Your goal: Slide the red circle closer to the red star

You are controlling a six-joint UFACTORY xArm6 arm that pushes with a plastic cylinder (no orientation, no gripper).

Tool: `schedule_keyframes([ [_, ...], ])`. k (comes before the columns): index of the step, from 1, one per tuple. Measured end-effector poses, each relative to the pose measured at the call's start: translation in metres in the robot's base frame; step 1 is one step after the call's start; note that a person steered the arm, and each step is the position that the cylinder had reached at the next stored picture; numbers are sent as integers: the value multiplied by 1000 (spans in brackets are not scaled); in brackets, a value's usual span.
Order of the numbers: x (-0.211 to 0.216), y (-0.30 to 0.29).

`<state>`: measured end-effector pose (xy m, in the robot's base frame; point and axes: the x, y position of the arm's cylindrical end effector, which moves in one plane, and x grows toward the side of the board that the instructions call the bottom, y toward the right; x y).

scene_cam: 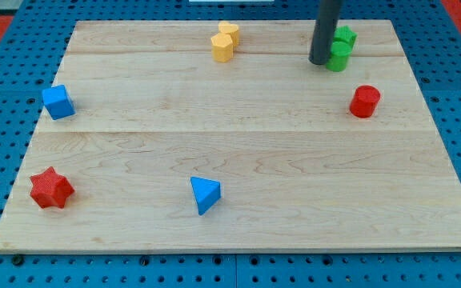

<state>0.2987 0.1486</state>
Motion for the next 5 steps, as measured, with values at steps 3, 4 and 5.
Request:
schedule_keyframes([
  [3,53,138],
  [4,82,84],
  [5,93,-23],
])
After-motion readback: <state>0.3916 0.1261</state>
